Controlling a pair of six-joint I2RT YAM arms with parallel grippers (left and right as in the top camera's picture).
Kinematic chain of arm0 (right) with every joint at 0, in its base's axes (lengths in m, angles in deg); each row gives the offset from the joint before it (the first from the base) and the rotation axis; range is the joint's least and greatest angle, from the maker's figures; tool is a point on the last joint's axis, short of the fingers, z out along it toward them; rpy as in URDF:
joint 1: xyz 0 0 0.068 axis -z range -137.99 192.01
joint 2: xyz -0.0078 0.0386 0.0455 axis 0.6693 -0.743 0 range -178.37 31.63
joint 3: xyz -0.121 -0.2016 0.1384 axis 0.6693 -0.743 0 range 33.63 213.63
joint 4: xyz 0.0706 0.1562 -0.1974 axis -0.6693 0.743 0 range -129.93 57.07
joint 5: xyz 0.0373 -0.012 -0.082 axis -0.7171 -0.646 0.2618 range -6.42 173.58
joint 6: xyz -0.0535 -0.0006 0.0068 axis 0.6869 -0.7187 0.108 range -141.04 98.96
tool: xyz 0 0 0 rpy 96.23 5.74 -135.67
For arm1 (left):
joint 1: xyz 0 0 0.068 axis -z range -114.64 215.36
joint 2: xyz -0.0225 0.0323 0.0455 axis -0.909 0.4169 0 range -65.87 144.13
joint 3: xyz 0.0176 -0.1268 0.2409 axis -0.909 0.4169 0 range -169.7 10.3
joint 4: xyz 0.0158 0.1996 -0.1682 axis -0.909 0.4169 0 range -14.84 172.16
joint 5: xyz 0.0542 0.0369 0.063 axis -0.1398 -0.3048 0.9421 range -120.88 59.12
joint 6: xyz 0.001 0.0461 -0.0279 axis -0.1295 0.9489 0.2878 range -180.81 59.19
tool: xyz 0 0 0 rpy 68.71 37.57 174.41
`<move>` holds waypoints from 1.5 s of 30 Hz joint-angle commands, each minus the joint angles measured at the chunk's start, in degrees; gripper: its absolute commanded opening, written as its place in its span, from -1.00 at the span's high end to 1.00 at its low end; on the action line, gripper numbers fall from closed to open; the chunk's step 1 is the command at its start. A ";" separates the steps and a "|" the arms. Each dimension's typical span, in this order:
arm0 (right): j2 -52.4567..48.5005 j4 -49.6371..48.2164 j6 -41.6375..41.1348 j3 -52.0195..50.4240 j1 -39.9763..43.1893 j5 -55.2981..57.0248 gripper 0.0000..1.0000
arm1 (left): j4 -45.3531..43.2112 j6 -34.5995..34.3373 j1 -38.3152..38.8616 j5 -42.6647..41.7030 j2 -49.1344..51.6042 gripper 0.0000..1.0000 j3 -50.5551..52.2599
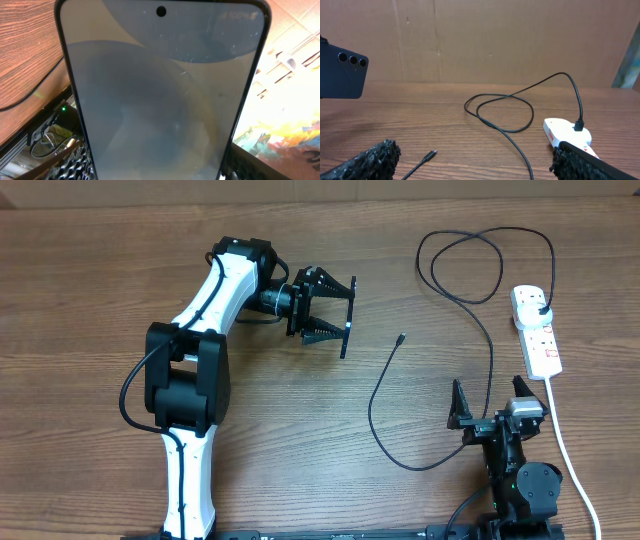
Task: Plug charger to phone and switch on socket
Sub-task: 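Lift the phone with the left gripper and tilt it upright, then hold the phone upright with the left gripper above the table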
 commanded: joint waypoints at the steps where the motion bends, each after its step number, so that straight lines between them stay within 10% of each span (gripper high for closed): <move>1: 0.55 -0.35 -0.28 -0.61 0.20 0.37 -1.00 | 0.26 0.63 -0.48 -3.58 0.39 -0.57 -1.60; 45: 0.57 -0.35 -0.28 -0.61 0.20 0.39 -1.00 | 4.68 0.26 -4.98 -3.61 0.39 -0.57 -1.60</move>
